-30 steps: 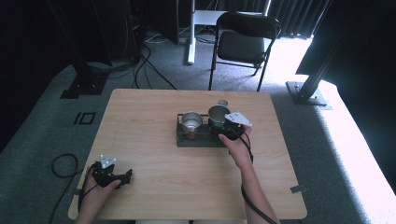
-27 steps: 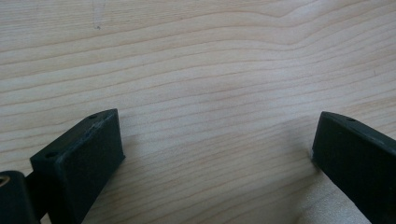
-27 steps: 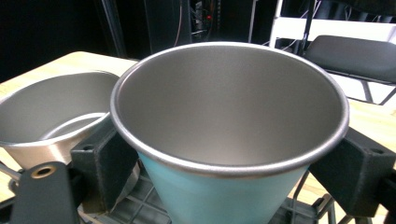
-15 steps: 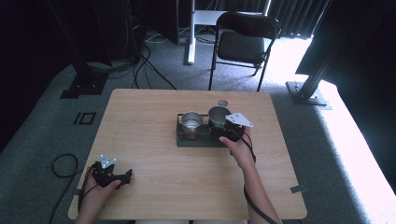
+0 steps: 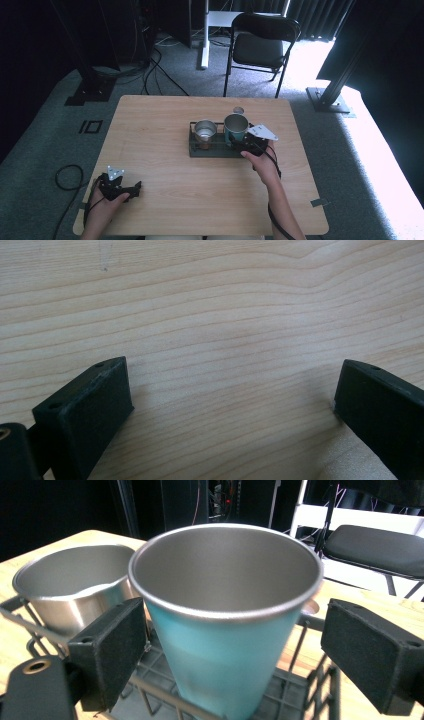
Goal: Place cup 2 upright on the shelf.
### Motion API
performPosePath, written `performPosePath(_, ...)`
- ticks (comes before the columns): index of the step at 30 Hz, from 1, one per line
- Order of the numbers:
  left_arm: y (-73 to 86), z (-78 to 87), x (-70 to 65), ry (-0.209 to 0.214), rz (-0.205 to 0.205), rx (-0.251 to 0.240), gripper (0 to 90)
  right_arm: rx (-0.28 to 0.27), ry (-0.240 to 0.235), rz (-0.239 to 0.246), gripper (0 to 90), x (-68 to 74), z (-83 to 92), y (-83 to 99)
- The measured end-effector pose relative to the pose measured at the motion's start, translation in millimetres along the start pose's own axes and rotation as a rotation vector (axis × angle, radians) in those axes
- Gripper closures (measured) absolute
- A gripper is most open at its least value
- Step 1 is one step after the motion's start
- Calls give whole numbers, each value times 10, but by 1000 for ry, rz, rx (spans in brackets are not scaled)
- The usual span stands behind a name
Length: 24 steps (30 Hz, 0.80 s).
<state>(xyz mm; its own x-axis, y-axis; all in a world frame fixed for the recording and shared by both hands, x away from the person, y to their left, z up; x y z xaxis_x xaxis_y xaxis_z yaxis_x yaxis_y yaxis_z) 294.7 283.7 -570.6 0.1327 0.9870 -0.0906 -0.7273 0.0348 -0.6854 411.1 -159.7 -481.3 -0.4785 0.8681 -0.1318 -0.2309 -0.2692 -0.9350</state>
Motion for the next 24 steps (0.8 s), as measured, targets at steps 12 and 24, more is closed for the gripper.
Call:
performPosePath(12,0,0,0,0,0,0,27,12,-3,3,106,-84,211,123)
performPosePath(24,-1,0,-1,-1,1,0,27,23,3,5,106,-165,451,226)
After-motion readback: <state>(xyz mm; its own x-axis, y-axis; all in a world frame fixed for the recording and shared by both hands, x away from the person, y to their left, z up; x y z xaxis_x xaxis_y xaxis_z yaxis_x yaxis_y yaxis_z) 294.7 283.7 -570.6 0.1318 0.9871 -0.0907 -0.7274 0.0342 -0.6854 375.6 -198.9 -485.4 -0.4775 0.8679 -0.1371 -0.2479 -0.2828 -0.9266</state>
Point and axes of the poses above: each handheld gripper's, and its own axes: z roughly backward along the jaws, y roughly out of its underside, x roughly to its left, the point moved 2 cm from there along -z, roughly forward along the jaws, and after that the axes turned 8 degrees about z, right-handed, at the moved point
